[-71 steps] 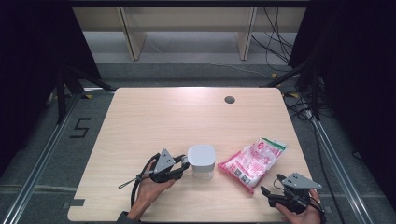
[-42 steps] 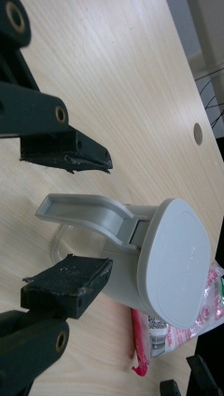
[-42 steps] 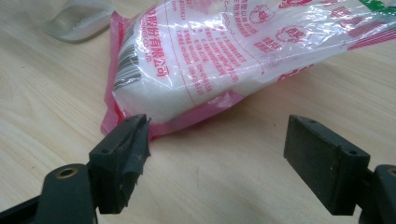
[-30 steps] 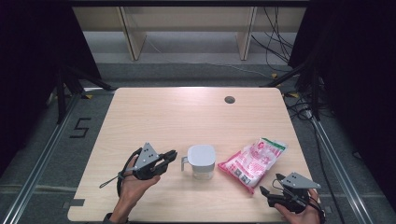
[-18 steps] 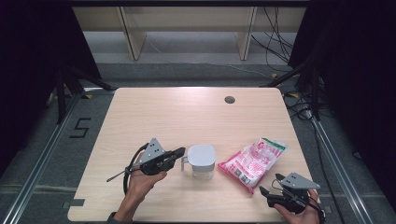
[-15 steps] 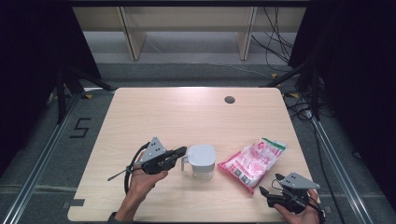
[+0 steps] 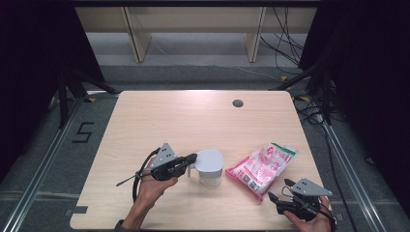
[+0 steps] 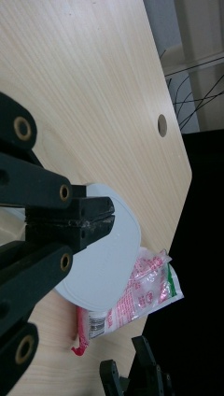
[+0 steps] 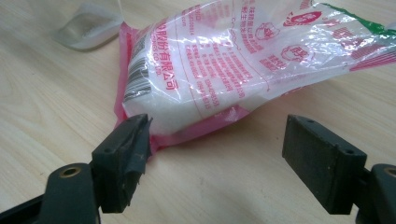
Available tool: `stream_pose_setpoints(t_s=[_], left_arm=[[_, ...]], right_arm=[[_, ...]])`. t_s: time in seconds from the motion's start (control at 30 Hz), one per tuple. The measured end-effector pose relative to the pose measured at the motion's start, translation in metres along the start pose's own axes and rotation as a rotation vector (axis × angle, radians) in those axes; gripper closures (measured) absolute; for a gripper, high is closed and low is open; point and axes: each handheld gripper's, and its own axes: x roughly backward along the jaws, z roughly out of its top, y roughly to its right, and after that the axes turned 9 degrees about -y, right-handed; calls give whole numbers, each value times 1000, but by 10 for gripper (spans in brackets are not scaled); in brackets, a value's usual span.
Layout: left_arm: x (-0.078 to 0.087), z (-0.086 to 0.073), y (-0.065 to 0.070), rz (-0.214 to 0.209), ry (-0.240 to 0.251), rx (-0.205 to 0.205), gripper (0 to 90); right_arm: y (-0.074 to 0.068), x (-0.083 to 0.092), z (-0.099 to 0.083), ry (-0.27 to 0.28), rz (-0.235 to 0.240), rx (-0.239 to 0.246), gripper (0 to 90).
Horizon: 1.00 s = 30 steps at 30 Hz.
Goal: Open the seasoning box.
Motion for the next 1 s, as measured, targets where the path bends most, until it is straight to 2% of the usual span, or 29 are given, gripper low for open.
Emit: stream_pose_setpoints(t_s=[0.03, 0.07, 0.1, 0.13, 0.17, 0.2, 0.23, 0.3, 0.37, 0.4, 0.47, 0.5, 0.53, 0.57, 0.6, 0.63, 0.67, 0.7, 0.73, 0.77, 0.83, 0.87, 0.9, 0.93, 0.97, 1.0], left_arm=[[0, 0, 0, -1, -1, 1, 887], [0, 0, 0, 0, 0, 1, 885], [1, 0, 0, 1, -3, 2, 884], [2, 0, 0, 3, -9, -11, 884], [2, 0, 0, 4, -9, -5, 884], [2, 0, -1, 4, -9, -10, 884], [2, -1, -1, 3, -8, -6, 883], [1, -2, 0, 6, 1, 4, 882], [2, -2, 0, 8, -4, 6, 877], [2, -2, -1, 7, -1, -3, 876], [3, -2, -1, 7, -1, -3, 872], [3, -2, -1, 9, -1, -4, 872], [3, -3, -1, 9, -3, 5, 870], [3, -3, 0, 10, -4, 4, 870], [3, -3, 0, 10, -3, 4, 870], [3, -3, -1, 9, -3, 3, 870], [3, -3, -1, 11, -3, 6, 869], [4, -3, -1, 12, -3, 5, 869], [4, -3, -1, 11, -3, 5, 869], [3, -3, -1, 9, 0, 5, 868], [4, -4, -1, 9, 1, 1, 867], [3, -4, -2, 3, 4, -9, 867], [3, -4, -1, 10, 6, 1, 867], [4, -4, -1, 8, 2, -3, 867], [4, -4, -1, 10, 1, -4, 867], [3, -4, -1, 4, 5, 1, 866]], right_arm=[[-1, 1, 0, 7, -20, -7, 245], [0, 1, 0, 3, -16, 11, 244], [-4, 3, 0, 6, -13, -39, 242], [-1, 3, 2, 27, -18, 6, 237], [-1, 2, 2, 40, -8, 10, 230], [-4, 2, 4, 66, -18, -2, 191], [-5, 2, 4, 64, -16, -2, 174], [-6, 2, 6, 78, -16, 5, 169], [-12, 3, 11, 112, 9, 20, 160], [-17, 4, 13, 123, 13, 10, 160], [-18, 3, 16, 140, 21, 26, 170], [-22, 3, 19, 142, 26, 26, 202], [-26, 2, 25, 150, 61, 46, 287], [-26, 2, 25, 150, 61, 46, 287], [-25, -1, 30, 176, 67, 107, 324], [-28, -2, 33, 178, 73, 118, 372], [-29, -5, 36, 181, 100, 137, 429], [-33, -8, 42, 174, 118, 134, 522], [-33, -8, 42, 174, 118, 134, 522], [-37, -9, 45, 157, 140, 113, 570], [-42, -16, 57, 165, 156, 167, 684], [-42, -16, 57, 165, 156, 167, 684], [-43, -19, 60, 176, 162, 187, 719], [-46, -19, 63, 167, 174, 157, 754], [-47, -22, 68, 174, 185, 166, 776], [-48, -27, 74, 190, 183, 194, 810]])
